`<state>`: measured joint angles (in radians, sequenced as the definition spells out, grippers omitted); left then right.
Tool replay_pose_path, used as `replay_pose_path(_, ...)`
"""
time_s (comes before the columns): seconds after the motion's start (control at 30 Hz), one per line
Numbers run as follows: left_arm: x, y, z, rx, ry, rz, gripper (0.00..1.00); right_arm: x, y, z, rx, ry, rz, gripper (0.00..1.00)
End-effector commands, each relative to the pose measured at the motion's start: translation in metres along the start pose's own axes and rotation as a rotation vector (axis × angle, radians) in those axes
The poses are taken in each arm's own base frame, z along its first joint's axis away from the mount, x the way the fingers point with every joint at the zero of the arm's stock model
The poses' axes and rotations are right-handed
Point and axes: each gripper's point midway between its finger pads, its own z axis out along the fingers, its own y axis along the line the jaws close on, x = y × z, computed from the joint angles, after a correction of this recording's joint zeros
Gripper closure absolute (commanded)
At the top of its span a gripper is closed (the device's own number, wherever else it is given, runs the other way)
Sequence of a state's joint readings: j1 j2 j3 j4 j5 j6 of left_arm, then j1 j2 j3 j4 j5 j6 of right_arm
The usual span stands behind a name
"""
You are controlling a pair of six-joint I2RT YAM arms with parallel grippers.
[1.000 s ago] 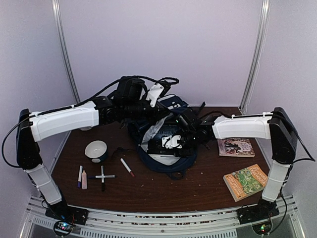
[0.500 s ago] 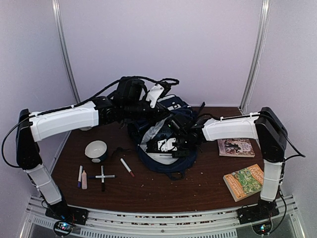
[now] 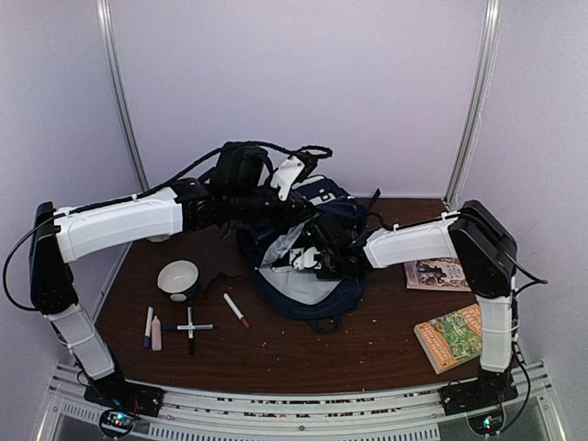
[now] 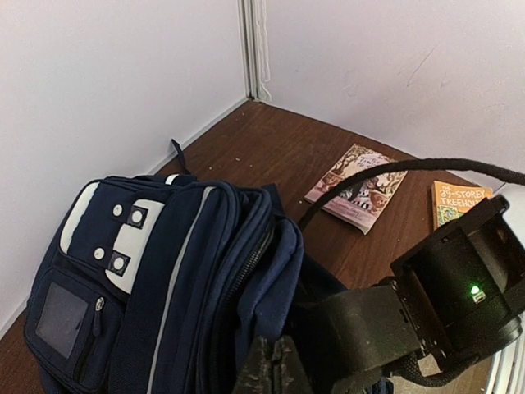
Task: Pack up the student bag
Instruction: Move the book to the largest pocket of the bag.
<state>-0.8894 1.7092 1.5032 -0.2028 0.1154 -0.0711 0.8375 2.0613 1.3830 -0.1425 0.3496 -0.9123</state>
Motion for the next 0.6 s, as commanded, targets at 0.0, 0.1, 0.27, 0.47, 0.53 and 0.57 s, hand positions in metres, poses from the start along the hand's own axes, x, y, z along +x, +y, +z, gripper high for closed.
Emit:
replay_pose_path(0.0, -0.064, -0.005, -0.037, 0.017, -0.204, 0.043, 1.0, 0.016, -0.038, 0.01, 0.159, 0.067, 0.068, 0.66)
replay_pose_path(0.1, -0.064, -0.004, -0.038, 0.015, -0.203, 0.044, 1.0, 0.021, -0.049, 0.01, 0.173, 0.075, 0.111, 0.66)
replay_pose_path(0.27, -0.063, -0.004, -0.037, 0.012, -0.2, 0.044, 1.0, 0.017, -0.039, 0.005, 0.103, 0.045, 0.115, 0.66)
replay_pose_path(0.47, -0.059, 0.001, -0.036, -0.015, -0.186, 0.06, 1.0, 0.004, -0.009, -0.016, -0.017, 0.016, 0.14, 0.58)
replay_pose_path(0.53, -0.057, 0.006, -0.035, -0.03, -0.176, 0.064, 1.0, -0.005, 0.002, -0.032, -0.046, 0.0, 0.158, 0.55)
replay_pose_path(0.57, -0.057, 0.009, -0.035, -0.03, -0.175, 0.062, 1.0, -0.008, 0.003, -0.042, -0.055, -0.015, 0.177, 0.53)
